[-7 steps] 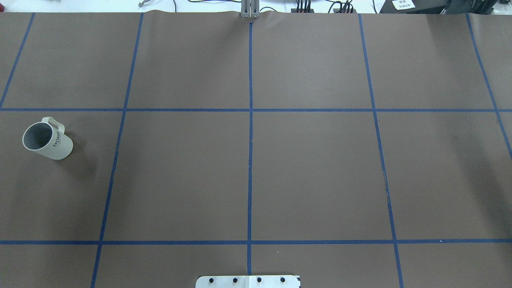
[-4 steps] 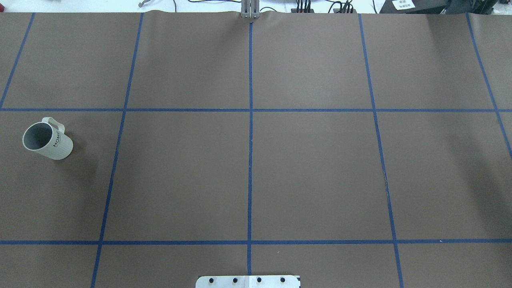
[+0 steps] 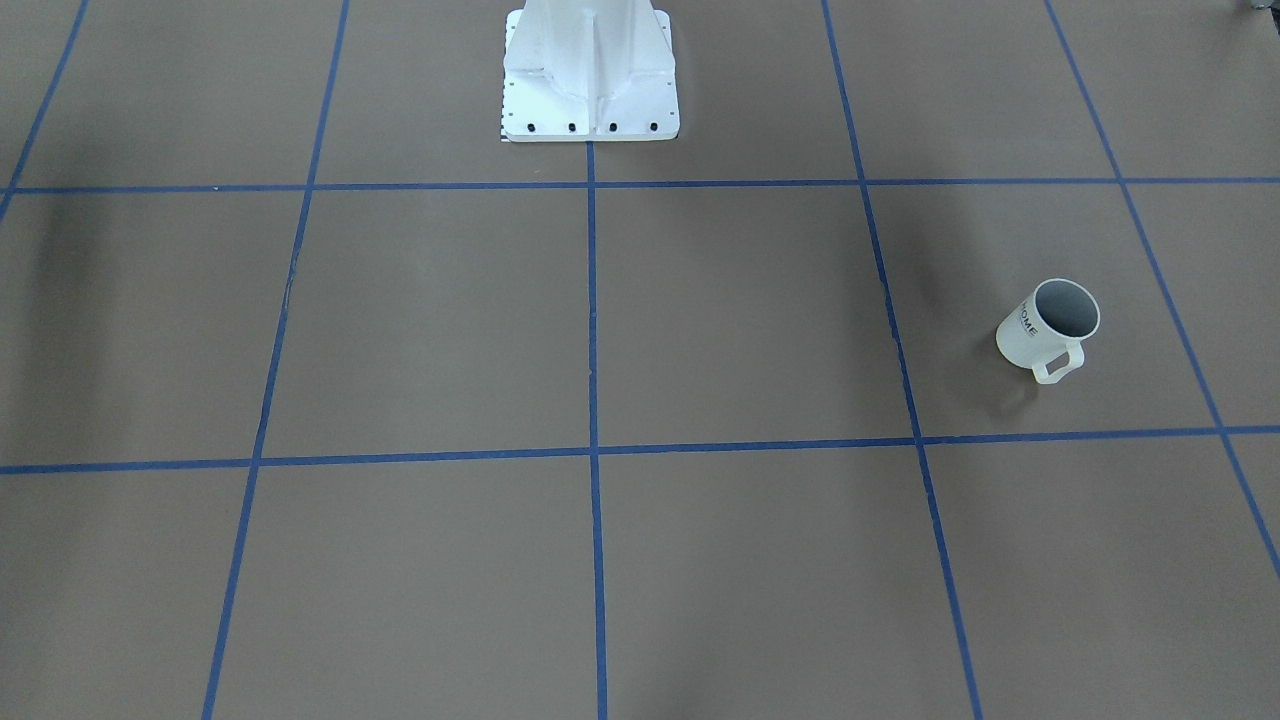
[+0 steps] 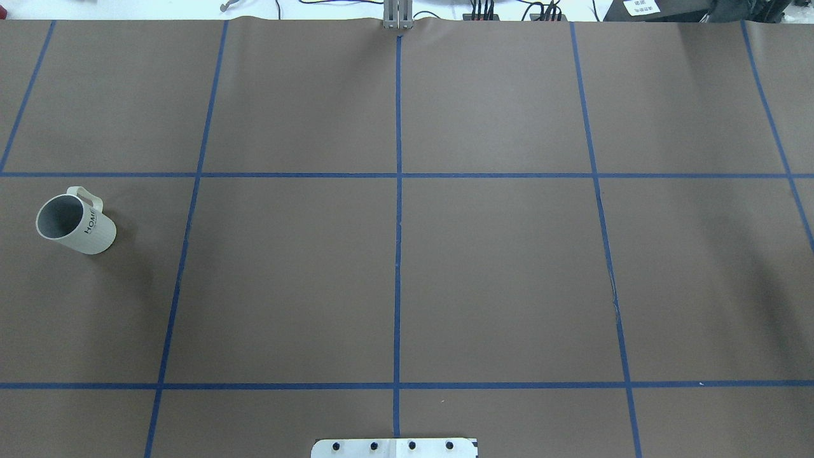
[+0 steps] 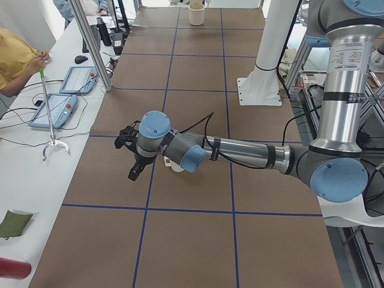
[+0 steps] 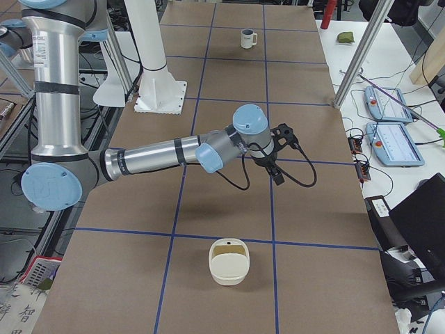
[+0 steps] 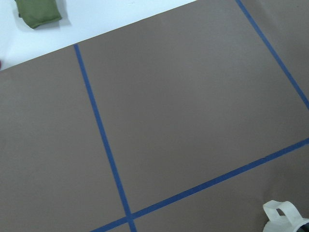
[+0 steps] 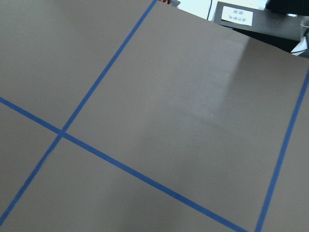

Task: Left arm hands cup to right arm to dump lemon

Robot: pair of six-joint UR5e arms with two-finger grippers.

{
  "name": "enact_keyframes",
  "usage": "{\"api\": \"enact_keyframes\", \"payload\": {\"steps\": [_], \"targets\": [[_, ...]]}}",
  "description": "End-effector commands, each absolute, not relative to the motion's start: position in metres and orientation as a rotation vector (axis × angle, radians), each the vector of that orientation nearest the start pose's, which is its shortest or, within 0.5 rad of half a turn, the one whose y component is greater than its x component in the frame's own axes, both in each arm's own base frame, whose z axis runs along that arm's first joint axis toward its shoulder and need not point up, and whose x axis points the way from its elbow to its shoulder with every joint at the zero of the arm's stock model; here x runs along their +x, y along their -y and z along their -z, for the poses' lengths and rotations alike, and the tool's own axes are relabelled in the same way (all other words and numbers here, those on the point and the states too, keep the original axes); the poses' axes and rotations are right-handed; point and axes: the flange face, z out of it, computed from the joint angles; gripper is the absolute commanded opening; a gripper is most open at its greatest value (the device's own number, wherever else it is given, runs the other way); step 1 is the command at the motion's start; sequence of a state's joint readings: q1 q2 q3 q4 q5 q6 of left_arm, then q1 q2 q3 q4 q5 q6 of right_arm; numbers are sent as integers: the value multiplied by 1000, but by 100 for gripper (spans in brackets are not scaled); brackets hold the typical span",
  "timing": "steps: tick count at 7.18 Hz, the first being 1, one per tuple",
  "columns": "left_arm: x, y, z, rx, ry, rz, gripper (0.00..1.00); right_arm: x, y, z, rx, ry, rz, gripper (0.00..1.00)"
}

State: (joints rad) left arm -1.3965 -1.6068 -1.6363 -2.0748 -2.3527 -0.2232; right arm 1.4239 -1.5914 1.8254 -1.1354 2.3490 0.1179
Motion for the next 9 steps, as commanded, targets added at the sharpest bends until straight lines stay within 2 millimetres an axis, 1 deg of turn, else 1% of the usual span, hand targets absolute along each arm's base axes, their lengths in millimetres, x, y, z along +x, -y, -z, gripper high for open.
{"api": "enact_keyframes", "payload": {"steps": [1, 2, 3, 4, 6, 7, 8, 9], "targets": [[106, 498, -560, 361, -905, -42, 100, -62, 510, -464, 486, 879, 242, 100], [140, 484, -568, 317, -894, -14, 100, -70, 511, -463, 484, 872, 251, 100], [152, 476, -578, 312, -853, -4, 100, -70, 512, -463, 487, 871, 252, 100], [156, 466, -588, 298, -838, -9, 100, -70, 512, -462, 488, 872, 252, 100], [164, 458, -587, 314, -859, -38, 100, -70, 512, -463, 486, 870, 250, 100], [169, 457, -586, 315, -862, -50, 86, -70, 512, -465, 484, 869, 250, 100], [171, 457, -586, 318, -863, -56, 24, -70, 512, -465, 484, 869, 250, 100], [171, 457, -585, 321, -863, -61, 0, -70, 513, -464, 486, 870, 251, 100]]}}
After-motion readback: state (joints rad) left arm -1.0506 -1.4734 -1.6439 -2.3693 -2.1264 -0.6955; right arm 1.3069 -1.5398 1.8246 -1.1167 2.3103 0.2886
